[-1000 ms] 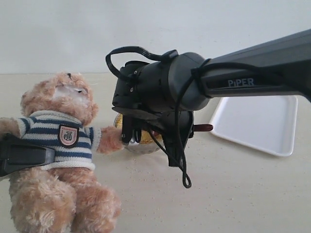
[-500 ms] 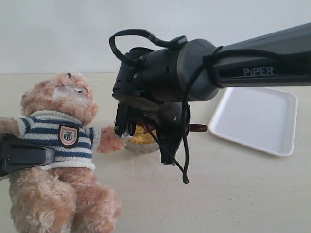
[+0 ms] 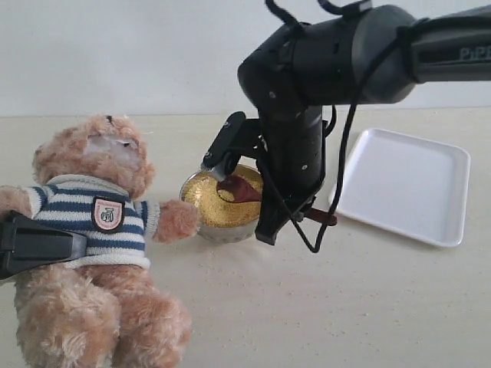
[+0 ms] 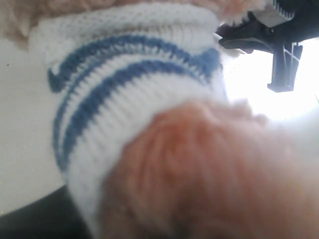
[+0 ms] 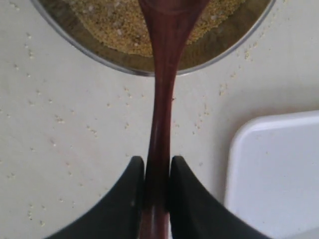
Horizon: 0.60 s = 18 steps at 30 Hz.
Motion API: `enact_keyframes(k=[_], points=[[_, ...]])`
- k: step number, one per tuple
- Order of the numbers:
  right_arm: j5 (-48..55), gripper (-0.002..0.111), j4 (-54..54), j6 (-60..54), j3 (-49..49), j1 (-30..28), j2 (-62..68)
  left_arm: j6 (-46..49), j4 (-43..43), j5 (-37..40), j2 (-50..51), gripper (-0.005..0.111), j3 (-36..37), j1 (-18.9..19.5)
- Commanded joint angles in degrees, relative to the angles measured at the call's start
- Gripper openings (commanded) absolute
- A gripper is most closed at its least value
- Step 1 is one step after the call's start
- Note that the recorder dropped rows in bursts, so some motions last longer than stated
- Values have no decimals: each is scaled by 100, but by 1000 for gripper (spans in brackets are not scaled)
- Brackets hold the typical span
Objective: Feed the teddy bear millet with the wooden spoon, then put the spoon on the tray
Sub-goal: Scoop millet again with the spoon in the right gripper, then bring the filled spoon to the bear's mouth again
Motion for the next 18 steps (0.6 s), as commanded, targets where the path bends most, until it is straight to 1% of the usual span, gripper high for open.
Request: enact_keyframes(k=[1, 11, 18], points=[[-27, 0, 229, -141, -21, -125, -285, -26, -71, 122, -39, 5, -5, 13], [276, 0, 409, -378, -79, -125, -769, -26, -59, 281, -39, 5, 6, 1], [590, 0, 1215, -703, -640, -114, -989, -26, -85, 194, -39, 5, 227, 1]])
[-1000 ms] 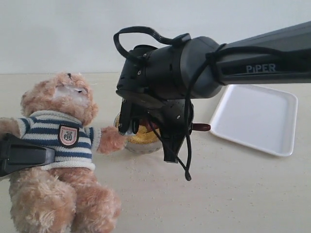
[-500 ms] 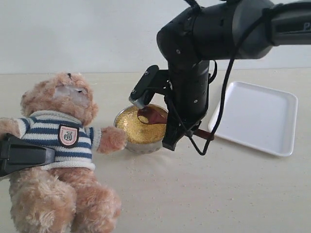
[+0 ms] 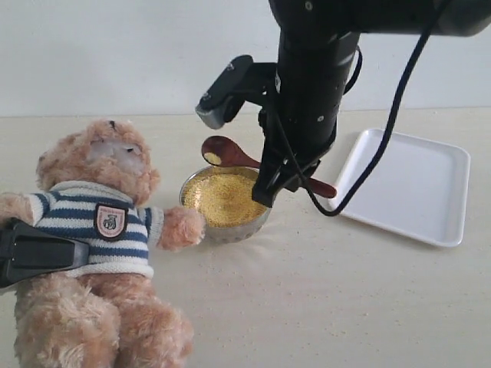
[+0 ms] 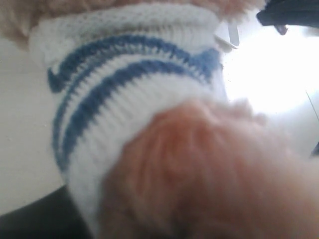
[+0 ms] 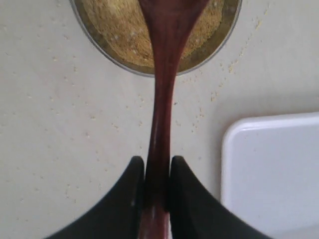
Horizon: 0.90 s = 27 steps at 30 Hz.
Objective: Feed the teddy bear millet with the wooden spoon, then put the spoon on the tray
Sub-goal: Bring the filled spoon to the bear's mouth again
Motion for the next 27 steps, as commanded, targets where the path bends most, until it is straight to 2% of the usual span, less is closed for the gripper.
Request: enact_keyframes(k=[1, 14, 18, 27], points=[[196, 0, 585, -284, -412, 2, -187, -26, -118, 41, -39, 5, 139, 1], [545, 0, 618, -459, -586, 845, -200, 1, -180, 27, -39, 5, 177, 1], [468, 0, 575, -459, -586, 950, -200, 1, -184, 63, -39, 5, 177, 1], [67, 0, 486, -459, -586, 950, -200, 108, -348, 779, -39, 5, 177, 1]])
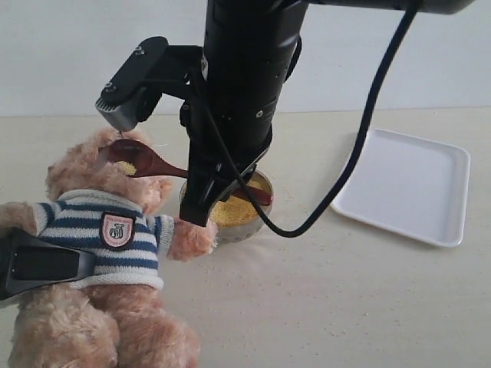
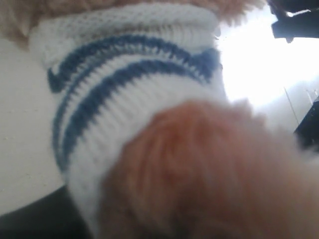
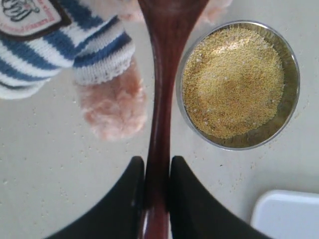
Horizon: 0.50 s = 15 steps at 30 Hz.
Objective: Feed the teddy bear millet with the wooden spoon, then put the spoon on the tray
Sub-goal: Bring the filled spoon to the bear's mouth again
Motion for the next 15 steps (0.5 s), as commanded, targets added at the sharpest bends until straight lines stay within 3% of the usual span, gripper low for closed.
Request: enact_keyframes(k=[1, 6, 15], points=[[-152, 0, -67, -15, -41, 2, -86, 114, -258, 464, -39, 5, 17, 1], [-278, 0, -276, -168, -41, 12, -75, 209, -288, 707, -39, 5, 17, 1], [34, 0, -2261, -47, -41, 730, 53, 284, -380, 760, -39, 5, 17, 1]])
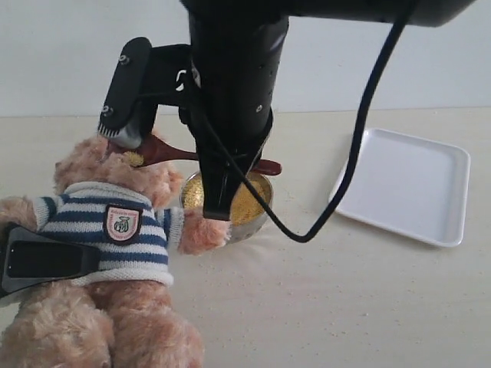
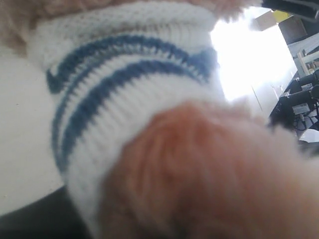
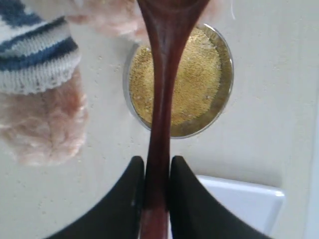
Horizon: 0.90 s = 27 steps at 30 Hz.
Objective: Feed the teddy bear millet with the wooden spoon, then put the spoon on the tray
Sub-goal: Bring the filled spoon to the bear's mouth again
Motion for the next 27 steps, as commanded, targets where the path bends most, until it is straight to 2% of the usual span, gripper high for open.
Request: enact_keyframes(k=[1, 8, 12, 16, 21, 27], points=[[178, 0, -980, 176, -41, 415, 91, 136, -177, 232, -39, 5, 8, 1], [416, 0, -2168, 614, -41, 989, 200, 189, -177, 249, -39, 5, 8, 1], [479, 0, -3355, 1033, -30, 1421, 204, 228, -211, 249, -39, 5, 8, 1], [479, 0, -3939, 1439, 182, 1564, 204, 261, -227, 249, -39, 5, 8, 1], [479, 0, -4181, 1701, 717, 1586, 265, 321, -298, 249, -39, 5, 8, 1], [479, 0, -4400, 2356, 767, 1529, 64, 347, -286, 237, -39, 5, 8, 1]])
